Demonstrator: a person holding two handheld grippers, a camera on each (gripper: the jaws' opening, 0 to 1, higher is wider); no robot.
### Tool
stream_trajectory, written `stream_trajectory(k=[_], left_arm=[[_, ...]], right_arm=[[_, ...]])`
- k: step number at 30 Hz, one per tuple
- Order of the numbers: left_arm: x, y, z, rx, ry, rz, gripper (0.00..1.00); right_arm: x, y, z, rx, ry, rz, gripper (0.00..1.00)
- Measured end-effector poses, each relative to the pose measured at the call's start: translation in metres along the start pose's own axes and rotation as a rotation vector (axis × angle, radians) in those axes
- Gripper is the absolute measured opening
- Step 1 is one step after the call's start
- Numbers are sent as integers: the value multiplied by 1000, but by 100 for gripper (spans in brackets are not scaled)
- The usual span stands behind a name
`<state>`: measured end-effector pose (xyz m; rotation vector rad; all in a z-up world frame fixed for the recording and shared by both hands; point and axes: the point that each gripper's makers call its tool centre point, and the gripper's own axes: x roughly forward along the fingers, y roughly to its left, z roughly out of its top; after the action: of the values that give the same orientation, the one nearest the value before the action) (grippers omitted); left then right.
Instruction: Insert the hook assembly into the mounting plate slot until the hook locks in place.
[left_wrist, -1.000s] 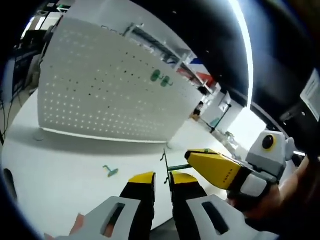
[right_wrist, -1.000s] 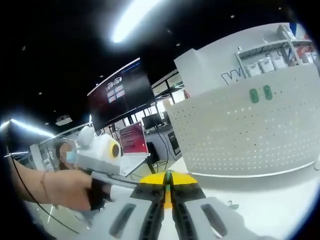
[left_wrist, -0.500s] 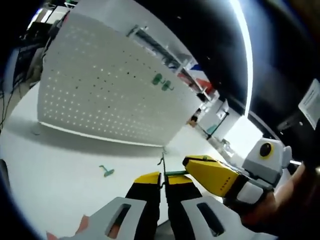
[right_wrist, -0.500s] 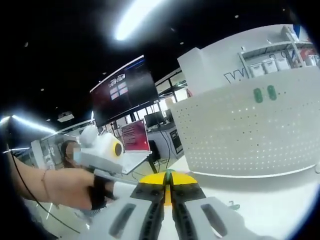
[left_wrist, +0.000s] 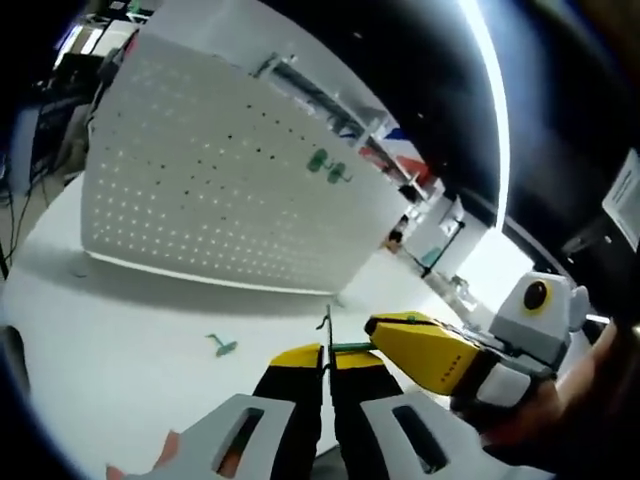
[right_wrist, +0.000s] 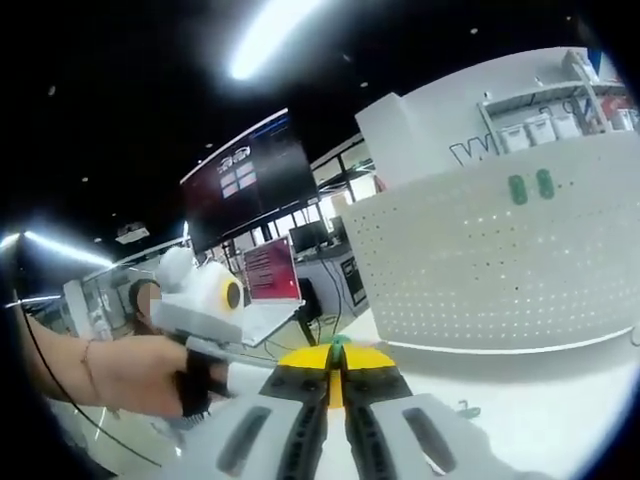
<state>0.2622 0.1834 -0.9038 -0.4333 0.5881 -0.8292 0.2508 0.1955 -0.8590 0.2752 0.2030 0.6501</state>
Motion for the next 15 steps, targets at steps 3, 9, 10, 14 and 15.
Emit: stream_trajectory(k=[3, 9, 10, 14, 15], left_arm=[[-1, 5, 1, 31, 0, 26, 1], [-7, 14, 3, 64, -7, 68, 1], [-8, 14, 4, 67, -11, 74, 1], [-6, 11, 7, 141, -18, 90, 1], [-5, 10, 8, 173, -18, 93, 1]], right_arm=[[-1, -1, 2, 38, 10, 19, 3], [-15, -7, 12, 90, 19, 53, 7], [-16, -8, 14, 89, 21, 54, 7], [-17, -5, 18, 131, 36, 93, 8], [-16, -4, 18, 130, 39, 97, 9]])
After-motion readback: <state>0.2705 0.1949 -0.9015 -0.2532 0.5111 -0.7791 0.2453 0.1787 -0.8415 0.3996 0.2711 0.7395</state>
